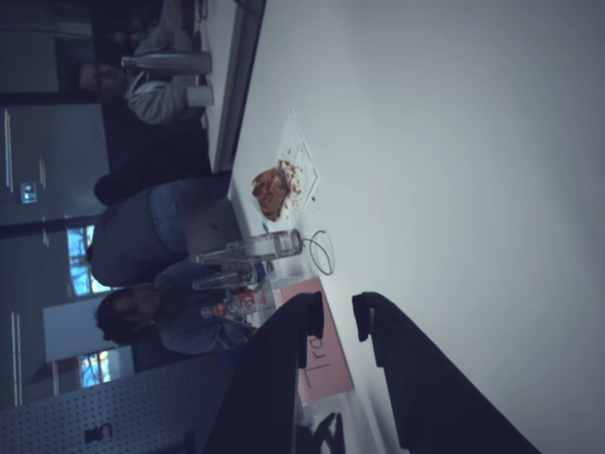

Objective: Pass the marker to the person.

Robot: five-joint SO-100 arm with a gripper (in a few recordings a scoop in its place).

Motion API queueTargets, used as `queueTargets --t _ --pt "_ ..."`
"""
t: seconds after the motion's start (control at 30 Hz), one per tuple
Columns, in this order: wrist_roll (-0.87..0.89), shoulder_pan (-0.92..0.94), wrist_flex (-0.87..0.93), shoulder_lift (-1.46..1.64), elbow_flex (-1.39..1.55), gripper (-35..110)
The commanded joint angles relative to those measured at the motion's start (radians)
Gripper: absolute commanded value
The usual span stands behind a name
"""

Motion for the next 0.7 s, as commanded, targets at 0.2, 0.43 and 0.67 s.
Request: queueTargets --t 0.2,0.43,0.67 --pt "-0.011 -0.005 -0.032 0.071 -0.012 7" --pt "-0.008 -0.002 -0.025 0.069 -0.015 7" --pt "-0.005 0.0 -0.008 0.072 -0.017 7"
